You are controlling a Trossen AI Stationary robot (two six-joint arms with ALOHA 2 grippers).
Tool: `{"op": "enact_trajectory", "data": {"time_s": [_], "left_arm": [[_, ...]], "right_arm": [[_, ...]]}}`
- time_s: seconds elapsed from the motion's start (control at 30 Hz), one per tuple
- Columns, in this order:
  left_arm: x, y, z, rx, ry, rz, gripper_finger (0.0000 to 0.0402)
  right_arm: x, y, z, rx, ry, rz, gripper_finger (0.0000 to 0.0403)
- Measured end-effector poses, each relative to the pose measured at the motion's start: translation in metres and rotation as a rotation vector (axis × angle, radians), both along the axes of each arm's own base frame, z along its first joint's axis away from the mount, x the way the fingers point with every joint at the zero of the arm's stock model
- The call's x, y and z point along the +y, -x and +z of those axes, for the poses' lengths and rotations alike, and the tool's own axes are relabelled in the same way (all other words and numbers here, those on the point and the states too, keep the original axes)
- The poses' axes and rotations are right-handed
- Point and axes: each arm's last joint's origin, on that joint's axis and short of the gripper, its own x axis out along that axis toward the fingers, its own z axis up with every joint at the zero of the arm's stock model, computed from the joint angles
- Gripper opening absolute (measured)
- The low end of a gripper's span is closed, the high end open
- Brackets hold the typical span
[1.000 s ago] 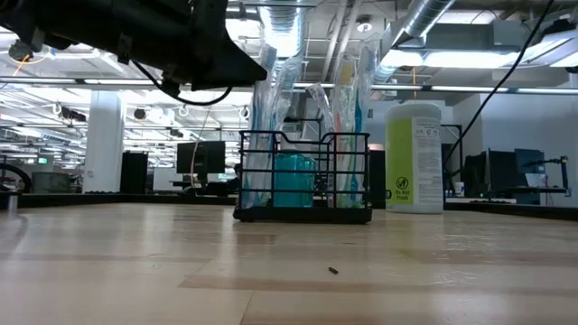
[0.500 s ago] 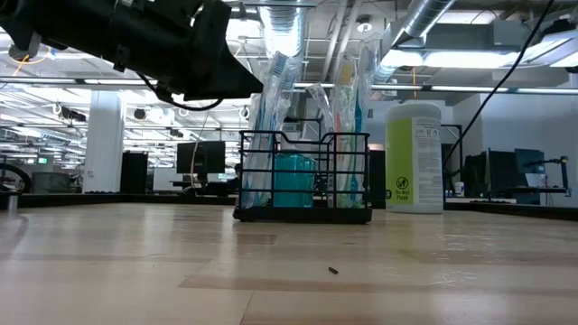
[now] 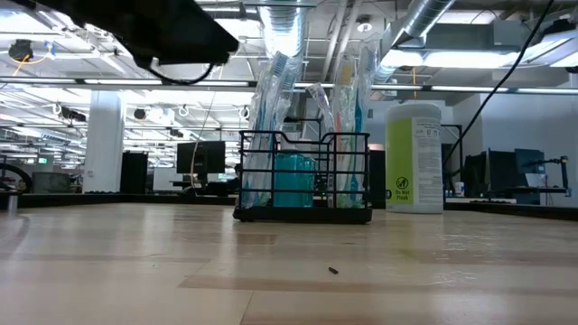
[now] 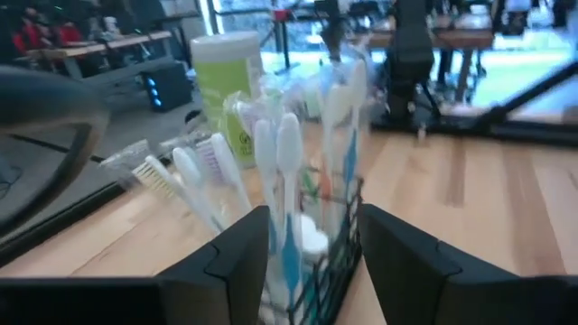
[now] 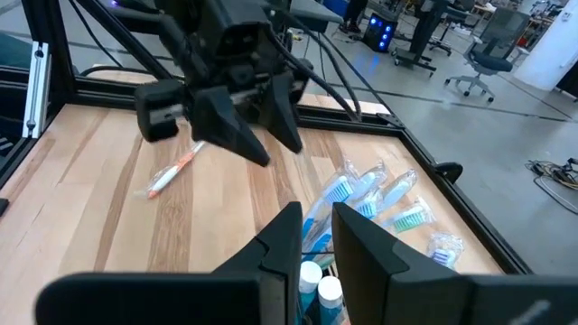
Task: Pick & Place toothbrushing station
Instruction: Put the orange toothbrush into the right compartment of the organizer
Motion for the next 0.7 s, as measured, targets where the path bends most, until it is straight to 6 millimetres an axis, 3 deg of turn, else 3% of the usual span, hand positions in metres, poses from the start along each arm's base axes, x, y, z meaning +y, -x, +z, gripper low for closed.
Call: {"op": "enact_trajectory", "data": {"time_s": [0.27,0.7], "left_arm": [[-0.003,0.031,0.012,0.126,0.105,-0.177,0.0156],[0.003,0.067,0.005,0.438,0.319,-0.352,0.0151]], "right_arm": [[0.000,0.000,0.000,0.003,0.001,0.001,0.0056],[0.000,0.000,-0.001,0.010,0.002,0.007,0.0056]]}}
